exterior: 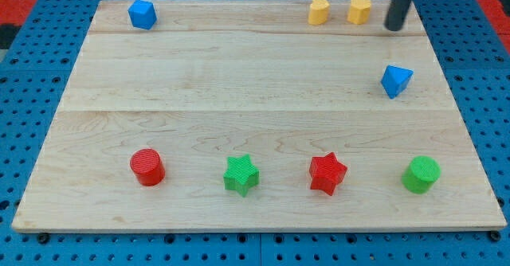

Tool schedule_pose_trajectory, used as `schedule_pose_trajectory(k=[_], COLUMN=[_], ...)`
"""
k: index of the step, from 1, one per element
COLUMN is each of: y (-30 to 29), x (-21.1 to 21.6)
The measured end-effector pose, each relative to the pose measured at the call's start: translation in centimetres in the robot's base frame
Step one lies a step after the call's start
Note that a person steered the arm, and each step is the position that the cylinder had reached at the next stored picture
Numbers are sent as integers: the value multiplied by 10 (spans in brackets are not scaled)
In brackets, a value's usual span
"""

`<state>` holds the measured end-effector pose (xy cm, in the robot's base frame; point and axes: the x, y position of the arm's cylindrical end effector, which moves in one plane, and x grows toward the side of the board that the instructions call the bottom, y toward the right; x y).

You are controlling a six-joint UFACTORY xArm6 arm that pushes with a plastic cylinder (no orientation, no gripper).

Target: Move the blue triangle to the top center of the board

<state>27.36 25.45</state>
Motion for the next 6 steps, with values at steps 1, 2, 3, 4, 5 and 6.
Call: schedule_pose_trajectory(k=[1, 2, 3, 4, 5, 6], y=[33, 40, 13, -40, -76, -88], x=[59, 119, 154, 143, 120, 95])
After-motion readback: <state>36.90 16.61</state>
